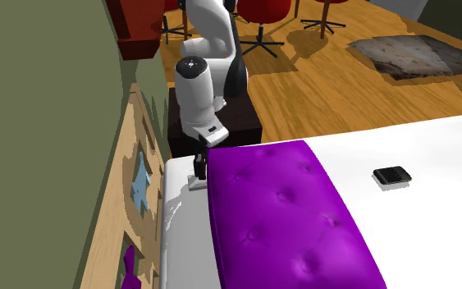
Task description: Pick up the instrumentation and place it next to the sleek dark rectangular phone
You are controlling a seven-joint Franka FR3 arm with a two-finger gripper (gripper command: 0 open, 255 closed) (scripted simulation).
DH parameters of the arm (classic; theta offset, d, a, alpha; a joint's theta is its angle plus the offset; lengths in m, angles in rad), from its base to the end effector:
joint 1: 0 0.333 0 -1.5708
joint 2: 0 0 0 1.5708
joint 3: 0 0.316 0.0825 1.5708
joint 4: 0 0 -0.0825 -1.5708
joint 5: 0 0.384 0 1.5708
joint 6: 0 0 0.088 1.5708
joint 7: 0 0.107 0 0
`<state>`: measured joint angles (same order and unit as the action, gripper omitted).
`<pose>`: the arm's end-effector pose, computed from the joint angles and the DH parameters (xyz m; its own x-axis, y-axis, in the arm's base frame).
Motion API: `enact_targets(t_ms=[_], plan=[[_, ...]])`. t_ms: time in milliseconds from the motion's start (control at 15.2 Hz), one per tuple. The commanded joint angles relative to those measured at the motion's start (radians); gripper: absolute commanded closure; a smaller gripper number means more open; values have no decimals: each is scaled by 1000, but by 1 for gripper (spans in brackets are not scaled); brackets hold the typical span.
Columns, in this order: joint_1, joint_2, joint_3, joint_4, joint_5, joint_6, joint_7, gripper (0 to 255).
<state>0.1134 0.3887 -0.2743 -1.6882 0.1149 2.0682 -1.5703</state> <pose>0.6536 -0.0820 0.3805 0.1949 0.9808 -0.0015 0.9808 -0.1949 0.0073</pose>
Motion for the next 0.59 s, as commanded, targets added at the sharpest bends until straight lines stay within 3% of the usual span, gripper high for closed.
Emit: enact_targets(t_ms=[0, 528], plan=[[-8, 52, 15, 53, 6, -6, -50, 0], [-12, 95, 22, 12, 19, 77, -59, 0]])
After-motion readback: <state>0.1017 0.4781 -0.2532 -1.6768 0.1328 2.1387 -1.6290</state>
